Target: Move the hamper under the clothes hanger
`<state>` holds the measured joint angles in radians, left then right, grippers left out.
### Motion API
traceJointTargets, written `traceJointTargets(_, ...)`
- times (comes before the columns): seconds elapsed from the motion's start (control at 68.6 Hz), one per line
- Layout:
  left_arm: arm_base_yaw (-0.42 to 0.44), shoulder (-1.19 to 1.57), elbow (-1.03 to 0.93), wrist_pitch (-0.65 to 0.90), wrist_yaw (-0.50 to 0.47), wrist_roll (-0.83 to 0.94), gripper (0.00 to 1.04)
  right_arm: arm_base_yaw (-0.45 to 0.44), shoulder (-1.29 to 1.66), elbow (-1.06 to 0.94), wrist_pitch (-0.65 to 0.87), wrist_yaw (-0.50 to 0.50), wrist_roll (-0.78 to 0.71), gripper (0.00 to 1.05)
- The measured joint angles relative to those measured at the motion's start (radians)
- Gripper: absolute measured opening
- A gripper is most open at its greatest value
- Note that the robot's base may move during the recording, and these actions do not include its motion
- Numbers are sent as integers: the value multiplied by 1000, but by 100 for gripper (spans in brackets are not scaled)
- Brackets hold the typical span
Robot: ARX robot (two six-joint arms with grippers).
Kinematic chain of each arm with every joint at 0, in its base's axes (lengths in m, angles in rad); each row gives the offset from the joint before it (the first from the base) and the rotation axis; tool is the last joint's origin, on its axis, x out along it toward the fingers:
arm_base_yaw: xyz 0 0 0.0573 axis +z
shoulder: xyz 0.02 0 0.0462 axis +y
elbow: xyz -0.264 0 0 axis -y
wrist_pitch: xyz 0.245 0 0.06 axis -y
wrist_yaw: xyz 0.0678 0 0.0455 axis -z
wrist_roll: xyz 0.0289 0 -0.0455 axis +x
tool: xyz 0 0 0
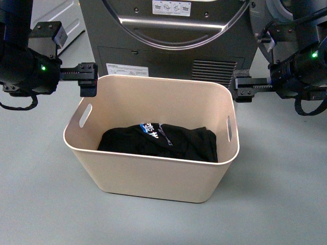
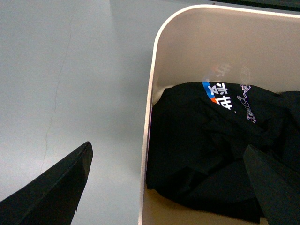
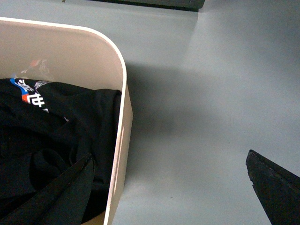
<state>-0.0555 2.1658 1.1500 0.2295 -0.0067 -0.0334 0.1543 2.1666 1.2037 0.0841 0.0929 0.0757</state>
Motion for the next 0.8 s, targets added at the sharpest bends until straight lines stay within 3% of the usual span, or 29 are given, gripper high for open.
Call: traceJointTargets(0.802, 51, 121, 0, 73, 63, 40, 98, 66, 200, 149, -39, 73, 21, 97)
